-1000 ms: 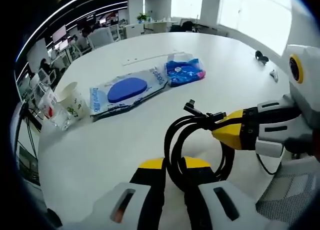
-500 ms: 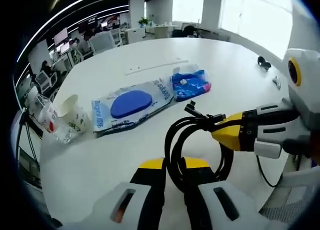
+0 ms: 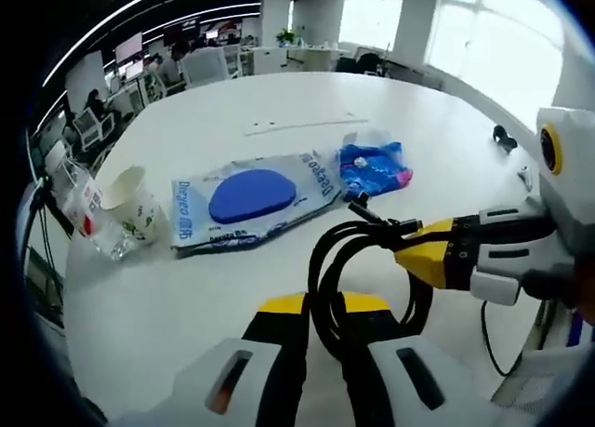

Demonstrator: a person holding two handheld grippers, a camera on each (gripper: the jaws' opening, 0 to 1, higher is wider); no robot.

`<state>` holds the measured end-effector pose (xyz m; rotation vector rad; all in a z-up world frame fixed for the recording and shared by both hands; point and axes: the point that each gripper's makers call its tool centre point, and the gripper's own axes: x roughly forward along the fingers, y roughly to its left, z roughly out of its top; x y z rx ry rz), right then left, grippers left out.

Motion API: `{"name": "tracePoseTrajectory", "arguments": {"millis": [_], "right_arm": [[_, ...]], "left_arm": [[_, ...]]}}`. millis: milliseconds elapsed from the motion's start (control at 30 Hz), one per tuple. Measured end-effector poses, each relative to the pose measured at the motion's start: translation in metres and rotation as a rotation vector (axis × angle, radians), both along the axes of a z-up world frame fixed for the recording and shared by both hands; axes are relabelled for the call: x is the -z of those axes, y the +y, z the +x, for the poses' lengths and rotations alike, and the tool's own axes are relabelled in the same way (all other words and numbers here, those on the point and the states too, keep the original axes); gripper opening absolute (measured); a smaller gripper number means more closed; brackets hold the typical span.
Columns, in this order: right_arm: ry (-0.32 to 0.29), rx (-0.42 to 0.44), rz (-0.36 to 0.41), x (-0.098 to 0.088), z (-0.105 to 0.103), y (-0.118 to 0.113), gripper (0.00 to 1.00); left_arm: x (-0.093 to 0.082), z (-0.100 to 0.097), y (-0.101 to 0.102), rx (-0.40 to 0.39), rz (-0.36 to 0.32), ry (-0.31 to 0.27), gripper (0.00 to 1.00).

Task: Arrange the tabletop items into an orderly group along one side of the table until the central work area is clear of visible clutter.

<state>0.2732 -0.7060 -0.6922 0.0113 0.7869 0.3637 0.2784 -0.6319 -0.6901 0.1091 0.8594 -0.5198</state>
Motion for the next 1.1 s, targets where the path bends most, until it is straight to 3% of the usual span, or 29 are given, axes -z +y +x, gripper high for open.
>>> {"name": "tracePoseTrajectory", "arguments": {"millis": [333, 833, 1100], "right_arm": [[0.026, 0.000, 0.011, 0.008, 0.019, 0.006, 0.02], [0.121, -0.027, -0.004, 0.036, 0.027, 0.003, 0.02], [0.133, -0.039, -0.013, 0.042, 0.030, 0.006, 0.02]], "left_arm": [[0.009, 0.019, 0.006, -0.028, 0.004, 0.018, 0.10], [0.031, 0.023, 0.003, -0.027, 0.020, 0.062, 0.11], [0.038, 0.026, 0.006, -0.038, 0.025, 0.079, 0.11]]}}
